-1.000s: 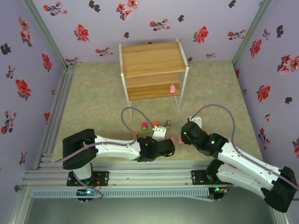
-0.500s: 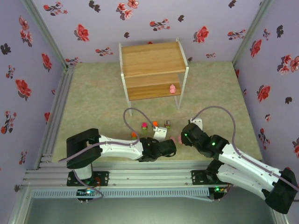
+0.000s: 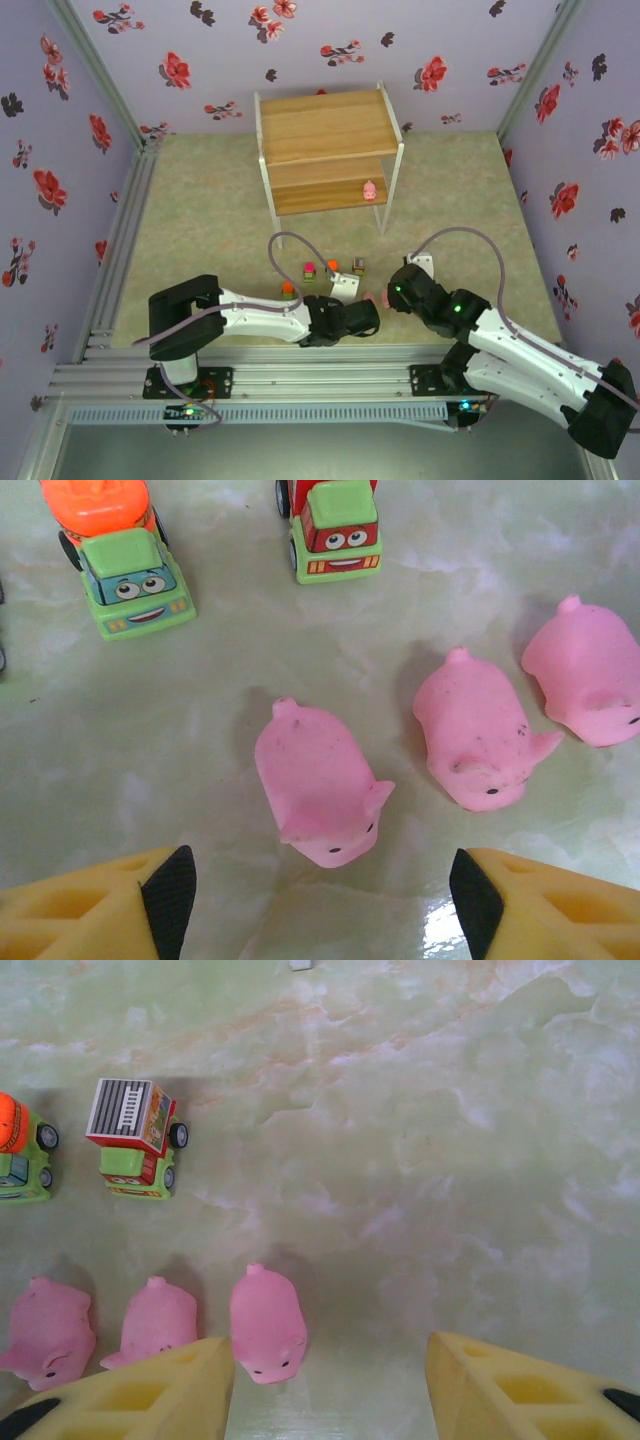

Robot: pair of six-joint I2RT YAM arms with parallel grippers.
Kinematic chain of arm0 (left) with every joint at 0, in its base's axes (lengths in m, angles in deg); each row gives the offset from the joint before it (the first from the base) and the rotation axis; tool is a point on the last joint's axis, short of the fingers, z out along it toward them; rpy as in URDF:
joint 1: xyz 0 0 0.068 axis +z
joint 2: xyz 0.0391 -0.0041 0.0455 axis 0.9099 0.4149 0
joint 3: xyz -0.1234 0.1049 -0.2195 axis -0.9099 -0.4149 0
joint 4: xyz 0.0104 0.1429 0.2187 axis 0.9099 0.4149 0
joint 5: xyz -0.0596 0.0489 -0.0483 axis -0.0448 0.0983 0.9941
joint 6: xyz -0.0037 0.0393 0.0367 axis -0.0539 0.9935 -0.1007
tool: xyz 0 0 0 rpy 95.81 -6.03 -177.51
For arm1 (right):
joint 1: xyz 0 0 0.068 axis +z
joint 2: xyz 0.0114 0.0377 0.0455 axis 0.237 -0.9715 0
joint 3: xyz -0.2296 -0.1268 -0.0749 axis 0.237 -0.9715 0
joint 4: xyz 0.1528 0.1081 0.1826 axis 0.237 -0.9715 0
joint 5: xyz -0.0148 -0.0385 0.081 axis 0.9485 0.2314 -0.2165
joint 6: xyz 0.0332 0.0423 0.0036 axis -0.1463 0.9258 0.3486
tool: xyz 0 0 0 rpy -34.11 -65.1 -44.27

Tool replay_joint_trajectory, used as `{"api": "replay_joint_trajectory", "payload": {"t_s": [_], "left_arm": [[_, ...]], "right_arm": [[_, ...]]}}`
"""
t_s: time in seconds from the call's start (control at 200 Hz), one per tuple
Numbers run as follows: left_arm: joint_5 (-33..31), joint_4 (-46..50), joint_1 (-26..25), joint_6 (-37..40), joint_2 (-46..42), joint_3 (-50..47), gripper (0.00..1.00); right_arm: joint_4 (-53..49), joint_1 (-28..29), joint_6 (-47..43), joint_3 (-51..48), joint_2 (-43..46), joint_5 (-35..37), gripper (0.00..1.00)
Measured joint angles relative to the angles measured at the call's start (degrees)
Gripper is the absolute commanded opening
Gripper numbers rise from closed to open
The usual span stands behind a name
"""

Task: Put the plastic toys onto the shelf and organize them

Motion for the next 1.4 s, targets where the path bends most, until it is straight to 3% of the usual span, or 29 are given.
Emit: {"api": "replay_joint_trajectory", "payload": {"t_s": [1.4], "left_arm": [[0.1, 2.7, 2.3, -1.7, 6.1, 4.4, 0.59]], "right_arm": [[0.0, 0.0, 0.0, 0.0, 0.5, -0.7, 0.54]]}}
